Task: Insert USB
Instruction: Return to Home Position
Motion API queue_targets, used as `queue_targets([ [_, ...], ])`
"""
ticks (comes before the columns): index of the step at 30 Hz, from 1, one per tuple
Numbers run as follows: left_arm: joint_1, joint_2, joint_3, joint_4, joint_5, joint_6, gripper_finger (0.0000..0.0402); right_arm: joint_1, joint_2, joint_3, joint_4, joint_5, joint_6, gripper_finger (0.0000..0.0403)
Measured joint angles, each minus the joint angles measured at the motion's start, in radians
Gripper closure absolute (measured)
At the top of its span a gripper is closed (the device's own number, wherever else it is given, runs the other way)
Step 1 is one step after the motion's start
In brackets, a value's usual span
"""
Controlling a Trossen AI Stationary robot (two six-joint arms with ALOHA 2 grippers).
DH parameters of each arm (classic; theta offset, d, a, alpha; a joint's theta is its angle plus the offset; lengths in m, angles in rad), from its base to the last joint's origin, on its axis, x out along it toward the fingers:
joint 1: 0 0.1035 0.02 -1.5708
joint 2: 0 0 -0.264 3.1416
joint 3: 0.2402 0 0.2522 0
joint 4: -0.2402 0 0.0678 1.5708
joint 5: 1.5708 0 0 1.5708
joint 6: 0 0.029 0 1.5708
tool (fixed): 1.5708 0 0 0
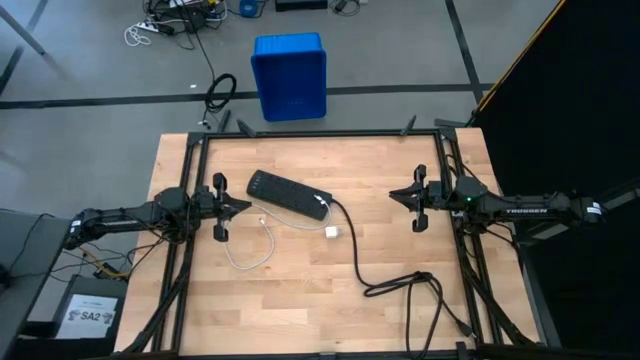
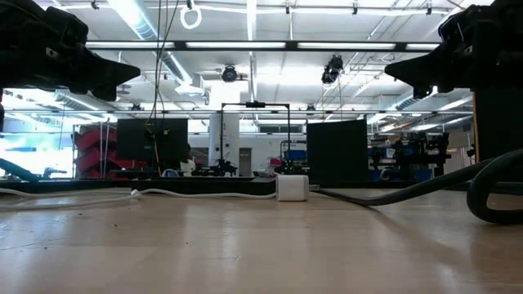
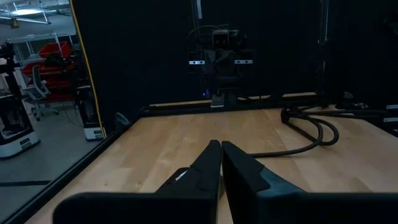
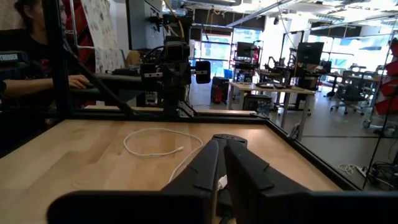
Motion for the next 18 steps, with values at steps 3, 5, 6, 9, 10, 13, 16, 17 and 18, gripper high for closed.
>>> queue_targets([
  [3, 0.0, 0.0, 0.0, 0.0, 0.0, 0.0, 0.0401, 0.0, 0.0, 0.0, 0.0, 0.0, 0.0, 0.04],
  [5, 0.0, 0.0, 0.0, 0.0, 0.0, 0.0, 0.0401, 0.0, 0.0, 0.0, 0.0, 0.0, 0.0, 0.0402],
  [6, 0.0, 0.0, 0.0, 0.0, 0.0, 0.0, 0.0401, 0.0, 0.0, 0.0, 0.0, 0.0, 0.0, 0.0402],
  [9, 0.0, 0.0, 0.0, 0.0, 0.0, 0.0, 0.0401, 0.0, 0.0, 0.0, 0.0, 0.0, 0.0, 0.0401],
  [10, 0.0, 0.0, 0.0, 0.0, 0.0, 0.0, 0.0401, 0.0, 0.0, 0.0, 0.0, 0.0, 0.0, 0.04],
  [13, 0.0, 0.0, 0.0, 0.0, 0.0, 0.0, 0.0401, 0.0, 0.0, 0.0, 0.0, 0.0, 0.0, 0.0396],
  [16, 0.0, 0.0, 0.0, 0.0, 0.0, 0.0, 0.0401, 0.0, 0.0, 0.0, 0.0, 0.0, 0.0, 0.0393],
  [17, 0.0, 0.0, 0.0, 0.0, 0.0, 0.0, 0.0401, 0.0, 0.0, 0.0, 0.0, 0.0, 0.0, 0.0392],
  [18, 0.0, 0.0, 0.0, 0.0, 0.0, 0.0, 0.0401, 0.0, 0.0, 0.0, 0.0, 0.0, 0.0, 0.0391],
])
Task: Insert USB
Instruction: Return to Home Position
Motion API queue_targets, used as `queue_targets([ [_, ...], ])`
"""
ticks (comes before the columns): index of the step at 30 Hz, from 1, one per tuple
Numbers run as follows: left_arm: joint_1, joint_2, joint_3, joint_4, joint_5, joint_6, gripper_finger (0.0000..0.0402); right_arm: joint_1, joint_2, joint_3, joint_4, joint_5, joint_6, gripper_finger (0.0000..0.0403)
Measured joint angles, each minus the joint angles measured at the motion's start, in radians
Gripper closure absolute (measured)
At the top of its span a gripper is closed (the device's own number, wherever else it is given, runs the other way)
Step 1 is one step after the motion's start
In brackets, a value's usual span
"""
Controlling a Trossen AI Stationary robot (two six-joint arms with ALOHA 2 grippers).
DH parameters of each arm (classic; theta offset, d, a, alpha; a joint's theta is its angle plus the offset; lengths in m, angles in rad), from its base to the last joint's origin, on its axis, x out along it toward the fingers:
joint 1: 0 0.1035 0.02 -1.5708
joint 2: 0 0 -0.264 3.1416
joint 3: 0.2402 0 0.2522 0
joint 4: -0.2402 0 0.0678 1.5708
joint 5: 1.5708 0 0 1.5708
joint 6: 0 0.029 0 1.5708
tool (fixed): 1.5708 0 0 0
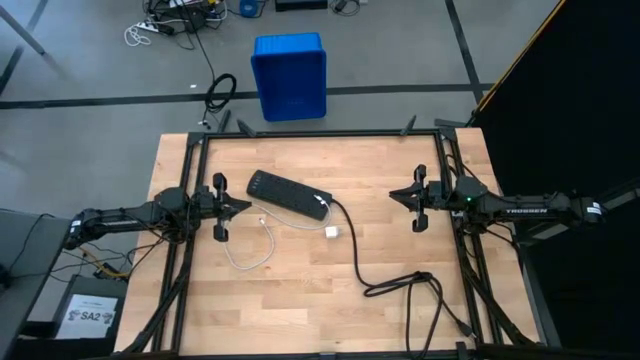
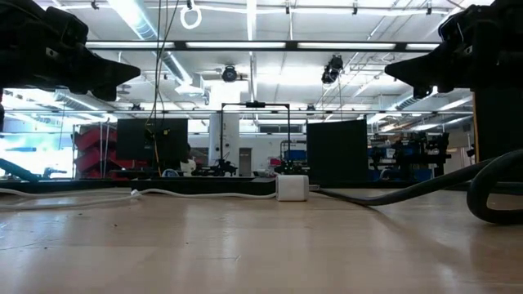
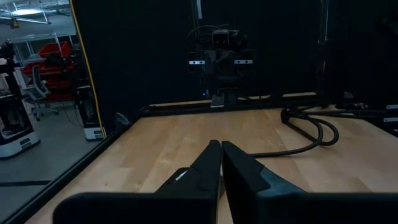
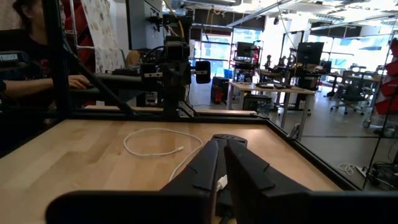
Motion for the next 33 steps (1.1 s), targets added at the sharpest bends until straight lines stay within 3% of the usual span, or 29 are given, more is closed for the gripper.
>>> queue_targets([
  [17, 0.0, 0.0, 0.0, 0.0, 0.0, 0.0, 0.0401, 0.0, 0.0, 0.0, 0.0, 0.0, 0.0, 0.0402],
  [33, 0.0, 0.0, 0.0, 0.0, 0.0, 0.0, 0.0401, 0.0, 0.0, 0.0, 0.0, 0.0, 0.0, 0.0385],
])
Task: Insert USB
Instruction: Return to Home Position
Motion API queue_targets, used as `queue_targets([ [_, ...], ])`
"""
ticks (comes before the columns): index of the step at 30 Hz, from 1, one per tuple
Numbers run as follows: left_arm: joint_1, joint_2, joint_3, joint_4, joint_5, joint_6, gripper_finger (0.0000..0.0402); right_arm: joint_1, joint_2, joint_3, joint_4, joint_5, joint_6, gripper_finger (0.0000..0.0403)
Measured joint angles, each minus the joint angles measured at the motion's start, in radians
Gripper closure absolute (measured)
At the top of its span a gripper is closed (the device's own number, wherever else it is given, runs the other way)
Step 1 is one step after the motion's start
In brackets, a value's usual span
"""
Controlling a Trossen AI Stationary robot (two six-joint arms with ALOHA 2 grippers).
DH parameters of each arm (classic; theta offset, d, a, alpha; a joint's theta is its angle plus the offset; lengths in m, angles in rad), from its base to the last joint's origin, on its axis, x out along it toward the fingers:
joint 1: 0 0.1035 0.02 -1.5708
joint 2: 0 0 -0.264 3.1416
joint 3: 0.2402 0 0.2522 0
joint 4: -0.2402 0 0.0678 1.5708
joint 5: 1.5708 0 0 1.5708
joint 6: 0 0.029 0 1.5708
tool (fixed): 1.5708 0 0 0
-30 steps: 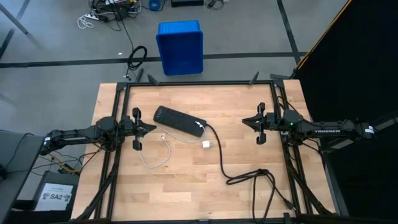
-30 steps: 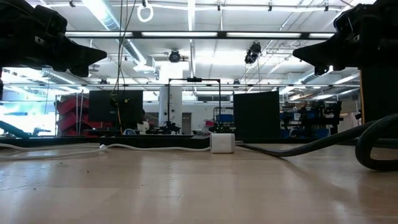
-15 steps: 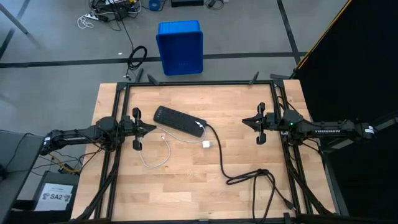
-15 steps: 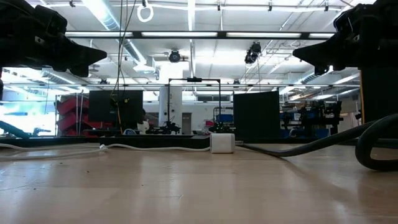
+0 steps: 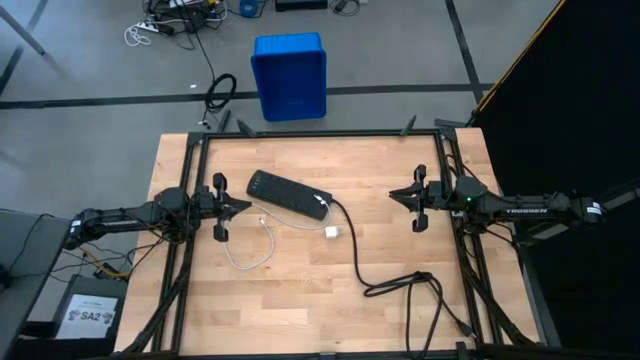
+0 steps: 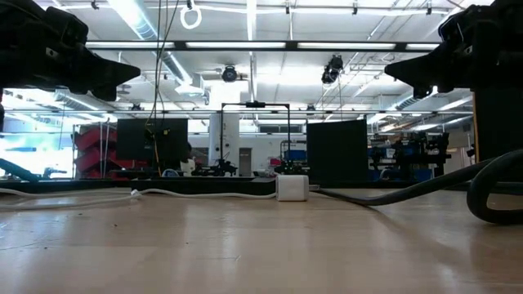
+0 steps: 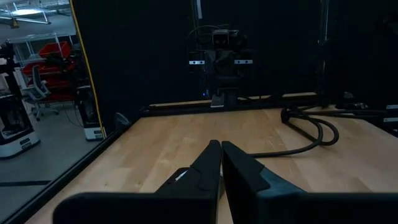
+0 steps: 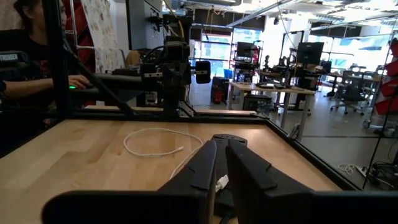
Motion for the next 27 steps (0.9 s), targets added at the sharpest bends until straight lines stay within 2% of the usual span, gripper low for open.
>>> queue_targets([
  [27, 0.0, 0.0, 0.0, 0.0, 0.0, 0.0, 0.0401, 0.0, 0.0, 0.0, 0.0, 0.0, 0.0, 0.0402],
])
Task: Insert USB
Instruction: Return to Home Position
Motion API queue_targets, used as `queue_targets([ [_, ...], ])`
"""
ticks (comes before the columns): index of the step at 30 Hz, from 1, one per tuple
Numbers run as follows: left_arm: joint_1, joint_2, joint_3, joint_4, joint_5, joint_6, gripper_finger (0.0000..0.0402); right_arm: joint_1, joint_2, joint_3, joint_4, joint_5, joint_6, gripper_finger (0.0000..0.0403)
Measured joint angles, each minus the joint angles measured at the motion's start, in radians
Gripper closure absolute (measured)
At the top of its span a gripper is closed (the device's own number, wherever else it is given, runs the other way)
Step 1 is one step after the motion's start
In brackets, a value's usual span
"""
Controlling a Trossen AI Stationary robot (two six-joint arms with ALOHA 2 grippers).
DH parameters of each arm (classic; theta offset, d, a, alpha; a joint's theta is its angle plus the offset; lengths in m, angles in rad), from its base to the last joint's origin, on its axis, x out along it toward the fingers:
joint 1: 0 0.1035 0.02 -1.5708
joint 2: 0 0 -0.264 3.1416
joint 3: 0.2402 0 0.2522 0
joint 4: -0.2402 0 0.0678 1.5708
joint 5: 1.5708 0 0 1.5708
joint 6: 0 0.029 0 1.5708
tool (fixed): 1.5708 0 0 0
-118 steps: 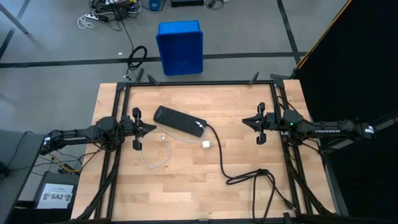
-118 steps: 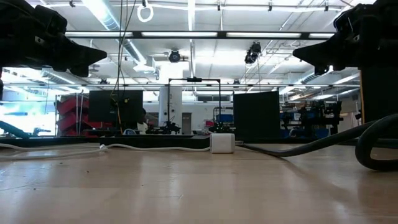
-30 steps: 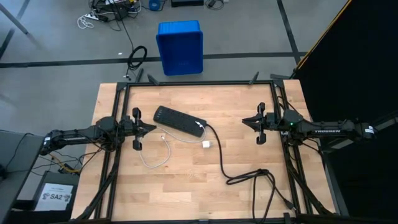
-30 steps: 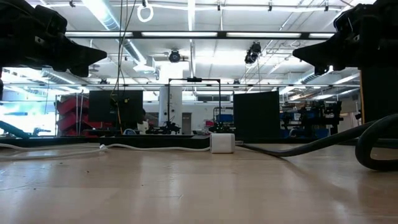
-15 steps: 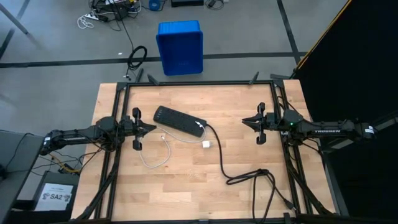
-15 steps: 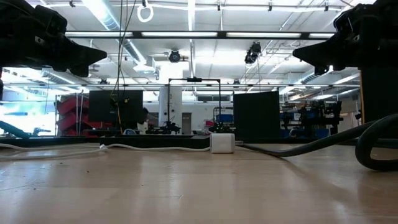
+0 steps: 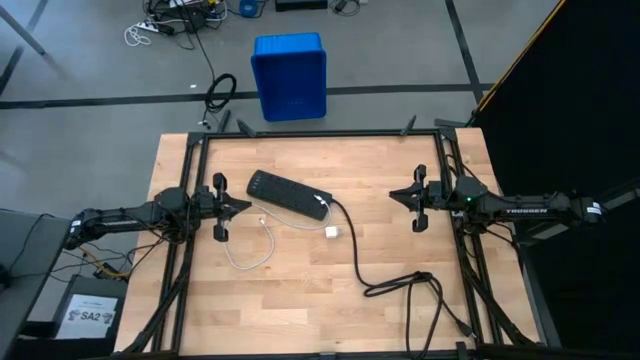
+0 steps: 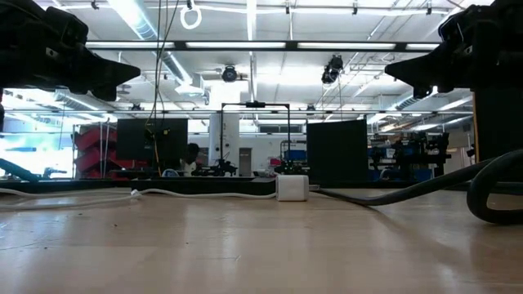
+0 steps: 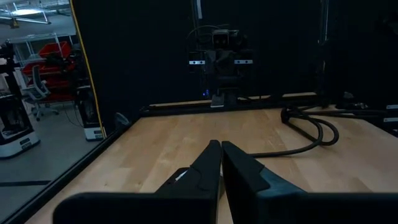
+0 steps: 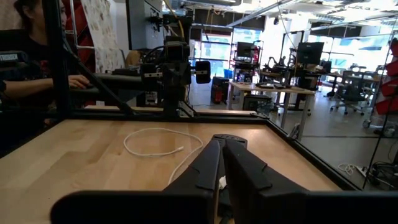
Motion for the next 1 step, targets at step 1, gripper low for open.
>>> queue_targets([
  [1, 0.0, 0.0, 0.0, 0.0, 0.0, 0.0, 0.0401, 0.0, 0.0, 0.0, 0.0, 0.0, 0.0, 0.0401],
])
